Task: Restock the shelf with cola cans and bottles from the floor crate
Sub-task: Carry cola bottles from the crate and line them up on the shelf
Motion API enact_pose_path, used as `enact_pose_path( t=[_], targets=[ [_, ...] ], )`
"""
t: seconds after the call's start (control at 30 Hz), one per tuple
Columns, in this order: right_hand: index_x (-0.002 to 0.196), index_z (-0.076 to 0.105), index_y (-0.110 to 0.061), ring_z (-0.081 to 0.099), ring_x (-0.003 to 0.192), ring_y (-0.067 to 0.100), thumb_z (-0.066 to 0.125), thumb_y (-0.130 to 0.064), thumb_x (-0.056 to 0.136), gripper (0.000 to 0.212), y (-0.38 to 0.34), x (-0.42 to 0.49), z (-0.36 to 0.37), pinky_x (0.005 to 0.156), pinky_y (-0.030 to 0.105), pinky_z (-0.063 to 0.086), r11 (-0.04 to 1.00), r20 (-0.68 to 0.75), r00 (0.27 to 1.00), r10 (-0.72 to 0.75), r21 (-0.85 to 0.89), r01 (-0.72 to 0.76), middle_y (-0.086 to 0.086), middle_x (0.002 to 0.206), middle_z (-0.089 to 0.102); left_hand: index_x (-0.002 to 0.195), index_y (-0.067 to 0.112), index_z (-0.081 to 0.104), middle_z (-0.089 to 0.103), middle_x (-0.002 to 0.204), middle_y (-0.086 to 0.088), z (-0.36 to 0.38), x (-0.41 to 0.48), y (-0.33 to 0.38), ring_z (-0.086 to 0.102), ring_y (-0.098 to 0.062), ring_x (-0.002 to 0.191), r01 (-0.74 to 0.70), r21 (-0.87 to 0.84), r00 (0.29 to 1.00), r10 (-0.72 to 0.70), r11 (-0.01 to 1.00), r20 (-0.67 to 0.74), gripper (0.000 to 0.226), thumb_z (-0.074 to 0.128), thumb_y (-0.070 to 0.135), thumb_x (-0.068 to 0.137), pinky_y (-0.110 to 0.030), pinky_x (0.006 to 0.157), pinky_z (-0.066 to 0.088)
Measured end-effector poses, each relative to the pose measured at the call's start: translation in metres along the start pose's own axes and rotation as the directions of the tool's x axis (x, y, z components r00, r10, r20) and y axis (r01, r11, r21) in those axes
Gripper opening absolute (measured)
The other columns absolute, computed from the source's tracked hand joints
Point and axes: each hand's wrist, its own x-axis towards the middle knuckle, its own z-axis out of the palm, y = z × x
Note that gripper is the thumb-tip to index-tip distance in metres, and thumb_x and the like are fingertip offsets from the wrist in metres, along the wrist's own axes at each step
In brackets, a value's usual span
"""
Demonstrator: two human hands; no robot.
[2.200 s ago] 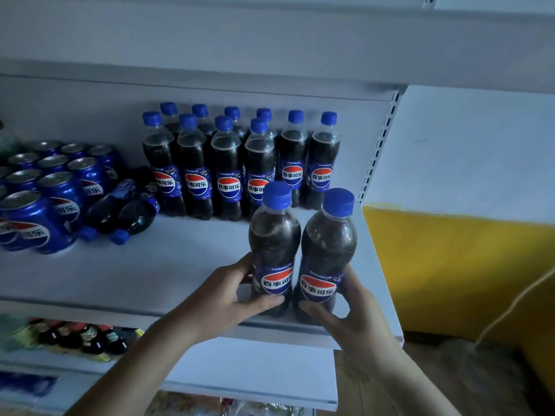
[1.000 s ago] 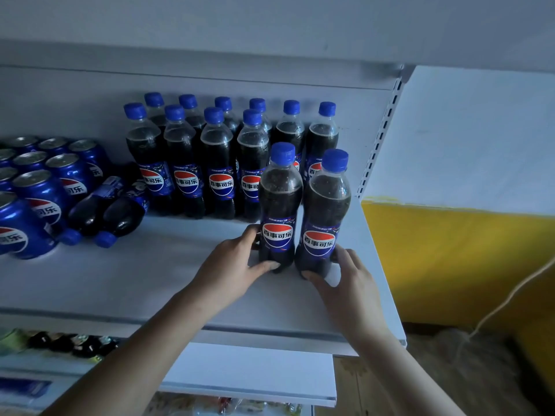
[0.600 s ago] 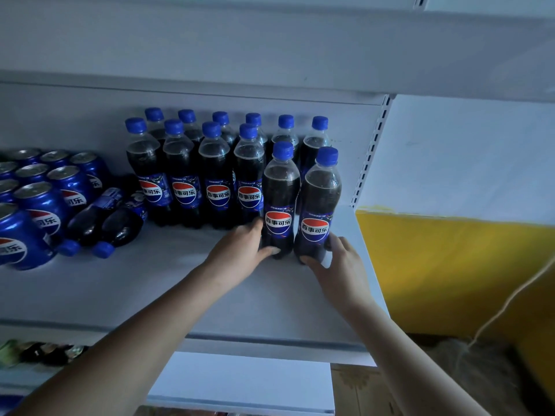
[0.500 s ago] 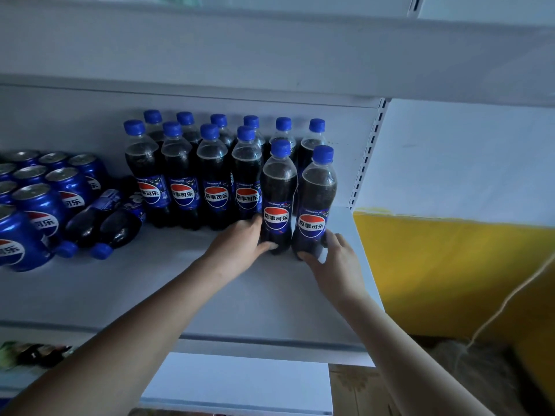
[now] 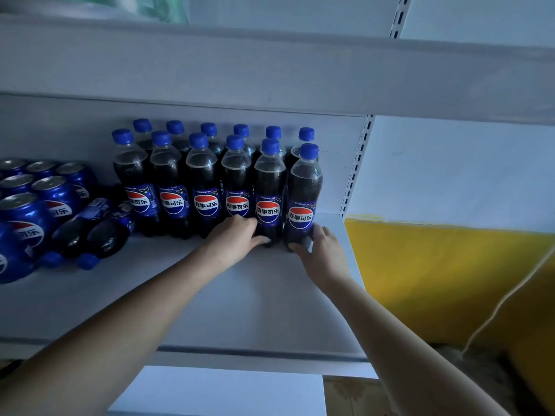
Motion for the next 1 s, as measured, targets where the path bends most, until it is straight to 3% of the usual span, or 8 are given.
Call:
enact_pose_path(
  t=[0.2,0.4,0.53,0.63,0.73,0.8,0.93,1.0],
  targets=[
    [0.120,0.057,-0.008,0.056,0.111,0.033,0.070,-0.037,0.092,0.043,0.001,0.017,0.000,0.092,0.040,0.046,1.000,0.024,1.000,-0.009,-0.029,0.010,0.014,0.117,0.062,0.078,0.006,0.062,0.057,0.063,-0.005,0.003,0.008,0.001,0.060,-0.030,0.064,0.036,-0.038,0.999,-0.035,0.999,0.013,0.045,0.068,0.048,0.092,-0.037,0.061,0.049],
    [0.118,0.057,-0.008,0.057,0.110,0.033,0.069,-0.040,0.093,0.042,0.004,0.027,0.001,0.090,0.039,0.046,0.999,0.042,0.999,-0.013,-0.048,0.015,0.013,0.116,0.063,0.065,0.002,0.059,0.063,0.057,-0.013,0.007,0.010,-0.001,0.061,-0.027,0.051,0.049,-0.105,0.999,-0.048,0.993,0.006,0.054,0.070,0.048,0.091,-0.042,0.061,0.056],
    [0.118,0.057,-0.010,0.057,0.111,0.033,0.065,-0.044,0.094,0.043,0.005,0.025,0.002,0.089,0.040,0.046,0.999,0.058,0.998,0.007,-0.049,-0.004,0.013,0.115,0.064,0.061,0.006,0.057,0.061,0.056,-0.010,0.010,0.004,0.001,0.061,-0.030,0.056,0.055,-0.090,0.998,-0.058,0.994,-0.032,0.056,0.067,0.051,0.092,-0.039,0.058,0.053],
    [0.128,0.056,-0.012,0.057,0.119,0.034,0.065,-0.044,0.094,0.047,0.004,0.015,0.001,0.093,0.040,0.046,0.999,0.057,0.997,0.054,-0.011,-0.053,0.013,0.123,0.063,0.064,0.011,0.057,0.062,0.061,-0.008,0.011,-0.014,0.008,0.063,-0.033,0.066,0.097,-0.041,0.991,-0.100,0.994,-0.087,0.053,0.059,0.054,0.095,-0.034,0.055,0.042],
    [0.157,0.029,-0.010,0.036,0.146,0.030,0.061,-0.051,0.096,0.080,0.001,-0.009,-0.005,0.115,0.039,0.033,0.986,0.028,0.992,0.127,0.107,-0.129,0.011,0.159,0.038,0.063,0.014,0.046,0.059,0.059,-0.005,0.022,-0.046,0.015,0.060,-0.033,0.066,0.108,-0.179,0.984,-0.131,0.978,-0.125,0.052,0.056,0.052,0.097,-0.036,0.058,0.045],
    [0.161,0.019,-0.011,0.026,0.153,0.023,0.055,-0.051,0.099,0.082,0.003,-0.027,-0.013,0.120,0.034,0.025,0.978,0.018,0.989,0.145,0.151,-0.146,0.006,0.167,0.025,0.064,0.012,0.045,0.052,0.057,-0.002,0.031,-0.067,0.012,0.055,-0.029,0.064,0.104,-0.296,0.984,-0.141,0.949,-0.107,0.046,0.059,0.043,0.097,-0.037,0.060,0.045],
    [0.159,0.029,-0.014,0.035,0.149,0.021,0.058,-0.033,0.102,0.066,0.015,-0.065,-0.028,0.119,0.033,0.030,0.965,-0.005,0.988,0.151,0.219,-0.146,0.002,0.163,0.035,0.072,0.013,0.065,0.062,0.066,0.004,0.035,-0.093,0.010,0.057,-0.013,0.066,0.073,-0.552,0.981,-0.160,0.831,-0.111,0.019,0.069,0.015,0.090,-0.033,0.068,0.047],
    [0.156,0.037,-0.016,0.044,0.143,0.021,0.060,-0.026,0.101,0.060,0.016,-0.086,-0.032,0.118,0.039,0.038,0.955,-0.038,0.990,0.139,0.270,-0.124,0.001,0.158,0.043,0.077,0.013,0.069,0.065,0.073,0.009,0.028,-0.105,0.019,0.059,-0.004,0.075,0.045,-0.610,0.975,-0.169,0.791,-0.146,0.013,0.070,0.011,0.090,-0.021,0.074,0.046]
  ],
)
